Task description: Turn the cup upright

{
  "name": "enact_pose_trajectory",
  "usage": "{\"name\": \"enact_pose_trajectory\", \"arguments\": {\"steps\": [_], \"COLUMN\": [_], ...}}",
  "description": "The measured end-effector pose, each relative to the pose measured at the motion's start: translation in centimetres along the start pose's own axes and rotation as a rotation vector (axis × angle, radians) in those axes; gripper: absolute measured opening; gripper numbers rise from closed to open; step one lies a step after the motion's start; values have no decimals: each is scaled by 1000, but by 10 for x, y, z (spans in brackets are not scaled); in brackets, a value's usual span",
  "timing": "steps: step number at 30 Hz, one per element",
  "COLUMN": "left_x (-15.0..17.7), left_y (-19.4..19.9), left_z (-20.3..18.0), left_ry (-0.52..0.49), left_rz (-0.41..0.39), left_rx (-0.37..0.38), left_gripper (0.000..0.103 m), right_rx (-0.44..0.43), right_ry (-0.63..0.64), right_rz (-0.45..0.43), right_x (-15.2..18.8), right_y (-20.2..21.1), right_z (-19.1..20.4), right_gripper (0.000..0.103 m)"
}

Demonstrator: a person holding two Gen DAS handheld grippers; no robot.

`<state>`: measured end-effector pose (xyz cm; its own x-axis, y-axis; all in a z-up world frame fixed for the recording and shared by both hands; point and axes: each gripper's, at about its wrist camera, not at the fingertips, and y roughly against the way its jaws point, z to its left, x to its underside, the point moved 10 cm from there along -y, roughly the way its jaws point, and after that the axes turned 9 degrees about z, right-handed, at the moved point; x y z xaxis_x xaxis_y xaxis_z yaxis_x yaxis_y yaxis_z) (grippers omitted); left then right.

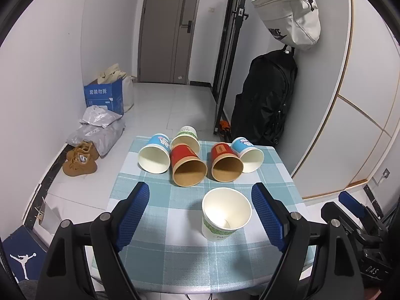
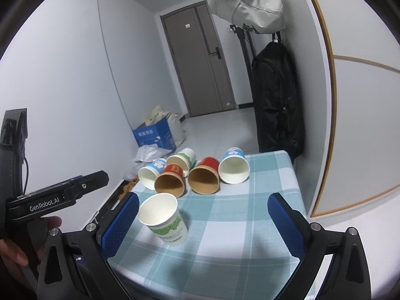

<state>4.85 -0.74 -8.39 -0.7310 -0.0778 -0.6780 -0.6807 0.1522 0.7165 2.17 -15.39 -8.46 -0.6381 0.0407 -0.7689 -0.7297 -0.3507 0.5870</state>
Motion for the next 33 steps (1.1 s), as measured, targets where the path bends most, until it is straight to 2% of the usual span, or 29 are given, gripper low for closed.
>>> {"name": "enact_pose_trajectory", "arguments": {"steps": [5,9,33], "left_x": [2,1,1], "left_y": [-1,2,-1], "left_z": [-1,-3,-3], "left_ry": [3,-13,-15], "left_rz": [19,-1,7], "left_rx": [27,13,4], "left_gripper": [81,81,81], "right_rx": [-1,2,4], "right_ry": [-3,-2,-16], "right_rz": [1,6,15], "right_x": [0,1,1], "right_y": [-1,-1,-3], "right_z": [0,-1,-4], "right_gripper": [103,103,103]}}
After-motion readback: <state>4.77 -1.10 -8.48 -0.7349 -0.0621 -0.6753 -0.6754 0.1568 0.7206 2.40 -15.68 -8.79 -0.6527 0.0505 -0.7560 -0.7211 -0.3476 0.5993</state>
